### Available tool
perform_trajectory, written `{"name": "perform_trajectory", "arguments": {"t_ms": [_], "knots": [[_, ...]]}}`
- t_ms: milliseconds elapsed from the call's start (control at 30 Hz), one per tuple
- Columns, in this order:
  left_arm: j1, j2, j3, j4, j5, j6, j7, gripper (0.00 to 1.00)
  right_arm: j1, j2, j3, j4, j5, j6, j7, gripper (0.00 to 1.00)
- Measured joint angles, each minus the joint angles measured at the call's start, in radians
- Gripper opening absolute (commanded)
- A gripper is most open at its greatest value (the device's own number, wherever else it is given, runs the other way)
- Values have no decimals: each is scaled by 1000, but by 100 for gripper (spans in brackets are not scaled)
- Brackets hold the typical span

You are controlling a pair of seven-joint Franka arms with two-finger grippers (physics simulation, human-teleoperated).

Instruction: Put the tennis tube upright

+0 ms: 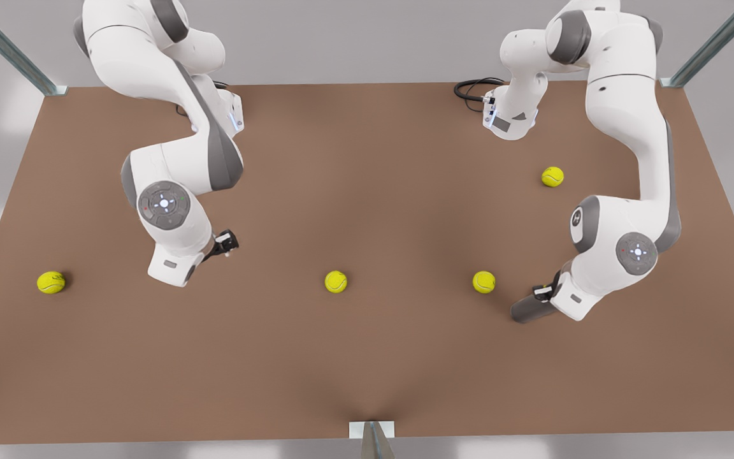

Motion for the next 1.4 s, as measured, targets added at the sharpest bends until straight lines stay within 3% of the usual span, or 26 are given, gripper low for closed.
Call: {"name": "perform_trajectory", "arguments": {"t_ms": [167,200,233,1033,1133,1233,1333,1400], "knots": [[0,5,0,0,0,0,-9,21,-13,14,0,-2,3,-2,1,100],[0,6,0,0,-1,-1,-8,73,-12,14,0,0,3,-3,4,100],[-2,6,0,0,-3,-1,-7,100,-11,14,0,0,3,-3,3,100],[-5,-6,-20,32,14,-63,-69,100,-235,68,4,45,63,-2,1,100],[-5,-8,-20,32,16,-74,-69,100,-222,10,9,47,62,-7,110,100],[-5,-16,-20,34,18,-92,-69,100,-216,-44,72,45,43,-44,115,100],[-3,-20,-20,110,18,-185,-69,100,-280,-187,61,-84,100,-27,-60,100],[0,-23,-20,177,18,-298,-68,100,-283,-204,34,-90,108,-26,-68,100]]}}
